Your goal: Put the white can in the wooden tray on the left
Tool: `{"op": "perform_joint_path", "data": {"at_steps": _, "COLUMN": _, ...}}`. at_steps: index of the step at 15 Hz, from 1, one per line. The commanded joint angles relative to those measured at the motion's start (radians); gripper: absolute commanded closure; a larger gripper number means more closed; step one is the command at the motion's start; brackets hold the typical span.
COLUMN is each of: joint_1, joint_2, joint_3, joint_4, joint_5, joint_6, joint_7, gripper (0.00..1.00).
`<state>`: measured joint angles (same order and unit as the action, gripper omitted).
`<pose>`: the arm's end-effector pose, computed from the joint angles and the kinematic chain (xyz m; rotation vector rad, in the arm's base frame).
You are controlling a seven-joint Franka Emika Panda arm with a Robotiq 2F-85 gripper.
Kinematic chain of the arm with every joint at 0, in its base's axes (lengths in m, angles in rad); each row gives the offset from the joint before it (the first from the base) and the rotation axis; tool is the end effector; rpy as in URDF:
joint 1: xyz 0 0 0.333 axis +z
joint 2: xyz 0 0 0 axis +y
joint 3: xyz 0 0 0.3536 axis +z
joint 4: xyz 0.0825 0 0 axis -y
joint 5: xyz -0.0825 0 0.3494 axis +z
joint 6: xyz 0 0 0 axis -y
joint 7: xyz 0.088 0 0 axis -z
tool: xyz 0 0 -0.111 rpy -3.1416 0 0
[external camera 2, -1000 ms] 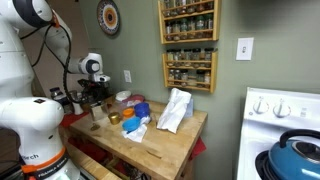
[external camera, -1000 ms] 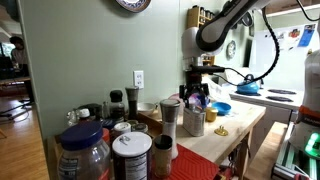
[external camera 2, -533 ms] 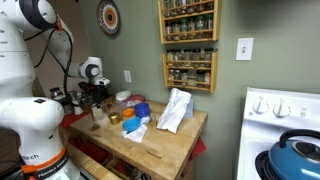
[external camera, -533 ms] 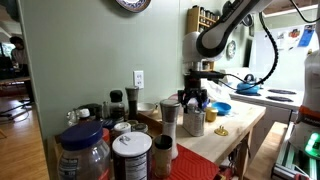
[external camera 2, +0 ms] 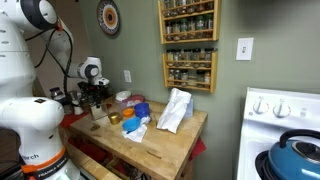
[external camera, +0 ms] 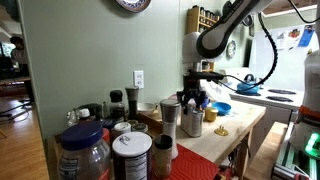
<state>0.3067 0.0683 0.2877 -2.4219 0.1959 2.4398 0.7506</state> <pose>0.3860 0.2615 0.3384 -3.0183 0.4705 0.1939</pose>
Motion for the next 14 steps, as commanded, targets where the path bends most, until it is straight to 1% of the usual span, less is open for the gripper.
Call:
{"op": "perform_joint_path", "data": {"at_steps": 1, "joint_1": 0.019, "joint_2": -0.074, "joint_3": 0.018, "joint_4": 0.031, "joint_5": -0.004, "joint_6": -0.073, "joint_7": -0.002, "gripper": 0.59}}
{"op": "perform_joint_path", "data": {"at_steps": 4, "joint_1": 0.035, "joint_2": -0.087, "joint_3": 0.039, "joint_4": 0.108, "joint_5": -0.026, "joint_6": -0.137, "joint_7": -0.019, "gripper": 0.59}}
{"op": "perform_joint_path", "data": {"at_steps": 7, "joint_1": 0.054, "joint_2": -0.059, "joint_3": 0.067, "joint_4": 0.201, "joint_5": -0.054, "joint_6": -0.163, "joint_7": -0.043, "gripper": 0.59}}
{"op": "perform_joint_path", "data": {"at_steps": 11, "joint_1": 0.085, "joint_2": 0.026, "joint_3": 0.095, "joint_4": 0.304, "joint_5": -0.127, "joint_6": -0.129, "joint_7": -0.058, "gripper": 0.59}}
{"op": "perform_joint_path", "data": {"at_steps": 14, "joint_1": 0.109, "joint_2": 0.097, "joint_3": 0.092, "joint_4": 0.364, "joint_5": -0.199, "joint_6": -0.116, "joint_7": -0.048, "gripper": 0.59}}
